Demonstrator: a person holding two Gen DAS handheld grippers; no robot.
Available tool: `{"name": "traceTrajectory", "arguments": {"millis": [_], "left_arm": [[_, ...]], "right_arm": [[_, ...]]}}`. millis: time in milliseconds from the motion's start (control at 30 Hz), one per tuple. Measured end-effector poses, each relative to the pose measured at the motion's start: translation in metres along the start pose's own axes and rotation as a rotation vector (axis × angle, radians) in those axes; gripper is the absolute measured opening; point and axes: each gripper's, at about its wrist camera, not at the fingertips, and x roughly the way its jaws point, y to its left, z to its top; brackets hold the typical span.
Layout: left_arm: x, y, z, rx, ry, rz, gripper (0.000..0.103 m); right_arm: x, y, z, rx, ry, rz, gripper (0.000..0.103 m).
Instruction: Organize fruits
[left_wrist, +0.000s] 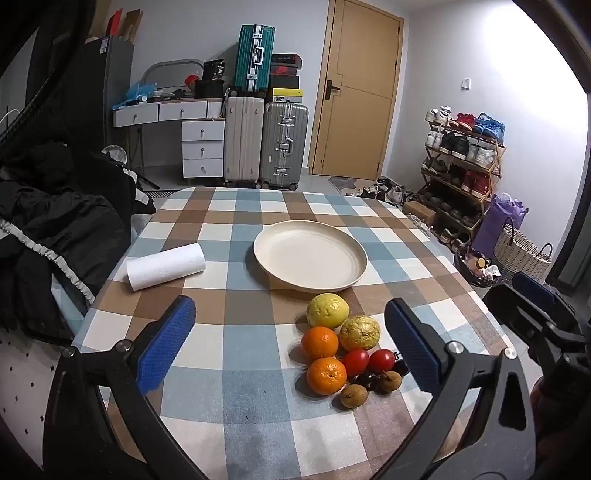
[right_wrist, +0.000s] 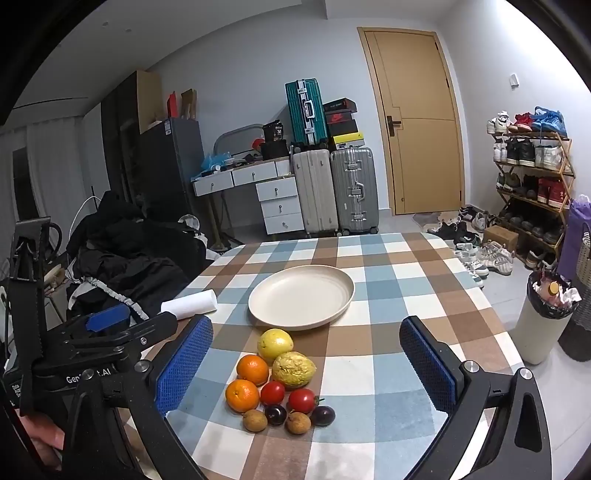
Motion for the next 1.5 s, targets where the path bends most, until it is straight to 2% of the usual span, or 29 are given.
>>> {"name": "traceTrajectory", "arguments": {"millis": [1067, 1167, 1267, 1500], "left_arm": [[0.006, 0.004, -0.008, -0.003, 0.016, -0.002, 0.102], [0.013, 0.006, -0.014, -0.002, 0.021, -0.005, 0.102], [0.022, 0.007, -0.017, -0.004, 0.047, -0.042, 0.102], [0.044, 0.012, -0.026, -0.021, 0.084, -0.046, 0.102]], "right_arm": [[0.006, 0.003, -0.007, 0.001, 0.013, 0.018, 0.103], [0.009, 0.002, -0.006, 0.013, 0.034, 0.027, 0.103], [0.013, -0.001, -0.007, 0.029, 0.068, 0.041, 0.103], [0.035, -0.008, -0.007, 0.033, 0.123, 0.095, 0.103]]}}
